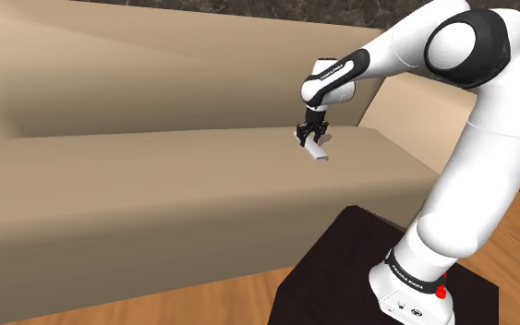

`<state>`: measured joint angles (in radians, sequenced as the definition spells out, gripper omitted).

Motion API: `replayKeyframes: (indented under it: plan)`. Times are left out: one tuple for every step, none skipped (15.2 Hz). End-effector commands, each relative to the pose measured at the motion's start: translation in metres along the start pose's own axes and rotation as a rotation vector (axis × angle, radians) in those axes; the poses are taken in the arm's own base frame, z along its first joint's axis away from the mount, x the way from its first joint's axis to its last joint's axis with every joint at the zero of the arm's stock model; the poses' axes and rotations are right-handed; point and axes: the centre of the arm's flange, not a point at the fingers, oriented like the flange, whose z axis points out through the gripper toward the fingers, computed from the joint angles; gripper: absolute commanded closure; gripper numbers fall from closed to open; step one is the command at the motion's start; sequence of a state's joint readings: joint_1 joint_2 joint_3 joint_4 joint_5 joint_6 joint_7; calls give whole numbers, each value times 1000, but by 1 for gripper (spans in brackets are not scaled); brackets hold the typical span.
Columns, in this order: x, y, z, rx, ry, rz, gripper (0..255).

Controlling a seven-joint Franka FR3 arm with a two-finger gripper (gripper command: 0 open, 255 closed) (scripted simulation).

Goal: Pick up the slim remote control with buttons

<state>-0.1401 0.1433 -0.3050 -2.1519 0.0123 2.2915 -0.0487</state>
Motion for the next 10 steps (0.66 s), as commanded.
replayKeyframes:
  plan:
    - [-1, 1, -12, 0, 0, 0, 255]
    - [-1, 1, -18, 0, 0, 0, 255]
    - [-1, 1, -23, 0, 0, 0, 255]
    - [-1, 1, -28, 0, 0, 0, 255]
    - [-1, 1, -34, 0, 0, 0, 255]
    - [-1, 1, -39, 0, 0, 0, 255]
    - [-1, 2, -44, 0, 0, 0, 255]
    - [-1, 2, -49, 0, 0, 0, 255]
    - [-1, 2, -50, 0, 0, 0, 255]
    - [-1, 2, -50, 0, 0, 0, 255]
